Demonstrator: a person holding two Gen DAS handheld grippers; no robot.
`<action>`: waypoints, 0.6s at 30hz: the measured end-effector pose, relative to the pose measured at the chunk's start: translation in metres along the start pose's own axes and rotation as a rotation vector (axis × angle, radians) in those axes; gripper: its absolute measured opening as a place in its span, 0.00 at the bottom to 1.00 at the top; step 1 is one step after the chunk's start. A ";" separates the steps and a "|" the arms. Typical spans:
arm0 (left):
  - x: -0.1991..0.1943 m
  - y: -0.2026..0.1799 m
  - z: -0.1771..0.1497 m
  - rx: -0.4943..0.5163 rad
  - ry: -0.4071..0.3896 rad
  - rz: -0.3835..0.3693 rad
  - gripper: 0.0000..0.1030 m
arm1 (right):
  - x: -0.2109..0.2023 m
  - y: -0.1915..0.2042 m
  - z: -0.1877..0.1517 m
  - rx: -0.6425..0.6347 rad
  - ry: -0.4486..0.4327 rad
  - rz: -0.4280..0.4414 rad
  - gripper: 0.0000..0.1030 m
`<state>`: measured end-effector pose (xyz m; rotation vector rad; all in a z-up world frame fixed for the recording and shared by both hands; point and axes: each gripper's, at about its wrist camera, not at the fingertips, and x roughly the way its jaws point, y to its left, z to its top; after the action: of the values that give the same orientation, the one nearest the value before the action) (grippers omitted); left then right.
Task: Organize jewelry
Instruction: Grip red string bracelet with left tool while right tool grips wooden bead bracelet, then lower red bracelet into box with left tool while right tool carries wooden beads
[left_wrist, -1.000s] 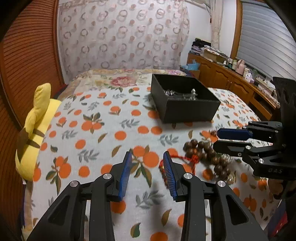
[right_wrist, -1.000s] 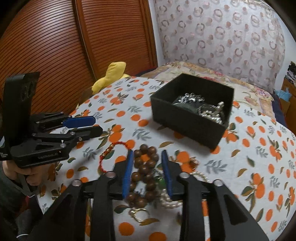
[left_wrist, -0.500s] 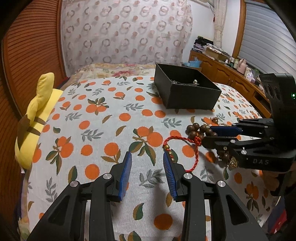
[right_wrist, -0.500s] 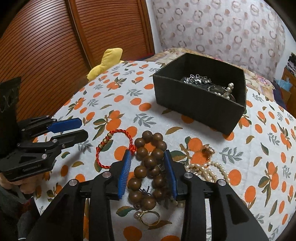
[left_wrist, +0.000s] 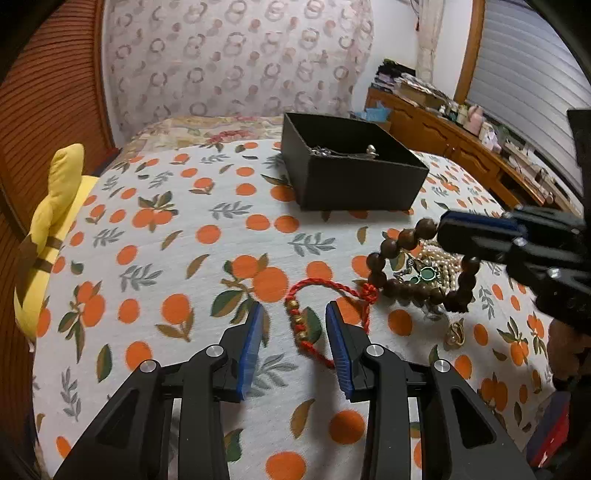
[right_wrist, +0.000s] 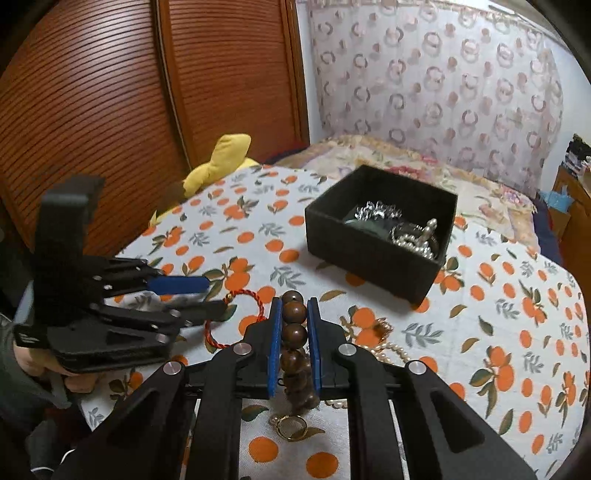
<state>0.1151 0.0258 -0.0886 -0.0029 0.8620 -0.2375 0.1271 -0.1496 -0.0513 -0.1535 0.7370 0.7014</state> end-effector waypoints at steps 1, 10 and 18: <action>0.002 -0.002 0.001 0.006 0.006 0.001 0.31 | -0.001 0.000 0.000 -0.001 -0.005 -0.001 0.15; 0.010 -0.008 0.003 0.049 0.016 0.057 0.15 | -0.011 -0.002 0.003 0.000 -0.028 -0.007 0.15; 0.001 -0.002 0.005 0.046 -0.019 0.046 0.06 | -0.026 -0.001 0.011 -0.008 -0.064 -0.010 0.15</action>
<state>0.1190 0.0233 -0.0865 0.0577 0.8364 -0.2141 0.1205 -0.1597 -0.0258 -0.1410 0.6716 0.6966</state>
